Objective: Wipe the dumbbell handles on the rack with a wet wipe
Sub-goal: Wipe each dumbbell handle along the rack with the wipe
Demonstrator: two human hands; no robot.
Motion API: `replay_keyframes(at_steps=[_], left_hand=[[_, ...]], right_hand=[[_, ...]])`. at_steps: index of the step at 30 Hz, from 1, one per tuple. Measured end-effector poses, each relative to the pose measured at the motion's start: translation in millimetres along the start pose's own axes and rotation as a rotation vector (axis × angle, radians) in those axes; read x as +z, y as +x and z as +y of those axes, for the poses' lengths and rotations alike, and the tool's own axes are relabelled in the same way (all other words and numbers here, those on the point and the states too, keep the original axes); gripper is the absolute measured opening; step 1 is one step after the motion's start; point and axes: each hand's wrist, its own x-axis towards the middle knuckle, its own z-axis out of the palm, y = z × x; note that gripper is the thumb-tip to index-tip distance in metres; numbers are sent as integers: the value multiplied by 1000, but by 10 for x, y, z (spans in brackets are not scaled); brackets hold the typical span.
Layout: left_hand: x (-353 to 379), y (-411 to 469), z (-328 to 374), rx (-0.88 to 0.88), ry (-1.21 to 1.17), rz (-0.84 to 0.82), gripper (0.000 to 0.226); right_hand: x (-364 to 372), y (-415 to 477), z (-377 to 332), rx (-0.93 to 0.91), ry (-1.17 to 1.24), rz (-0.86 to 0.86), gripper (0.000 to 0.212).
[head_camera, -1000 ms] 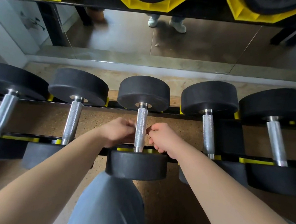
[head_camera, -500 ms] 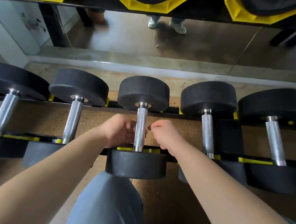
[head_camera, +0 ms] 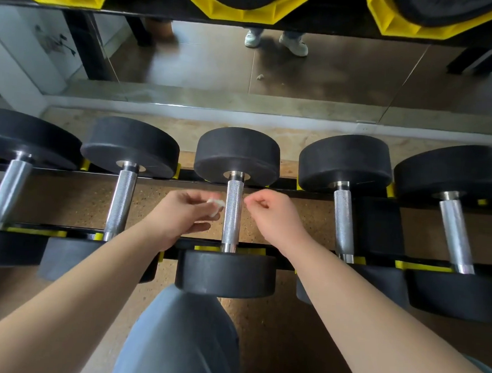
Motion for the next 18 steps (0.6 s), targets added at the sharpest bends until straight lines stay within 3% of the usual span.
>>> replay_keyframes(at_steps=[4, 7, 12, 15, 18], left_hand=[[184, -107, 184, 143, -117, -12, 18], [300, -148, 200, 84, -186, -22, 23], [391, -125, 122, 38, -202, 40, 19], [388, -98, 99, -27, -159, 112, 19], [402, -111, 103, -59, -113, 72, 15]], right_hand=[[13, -75, -39, -371, -27, 34, 30], [42, -47, 8, -444, -108, 155, 26], [48, 8, 40, -246, -62, 140, 7], [32, 105, 38, -30, 72, 185, 8], [70, 184, 16, 107, 176, 108, 15]])
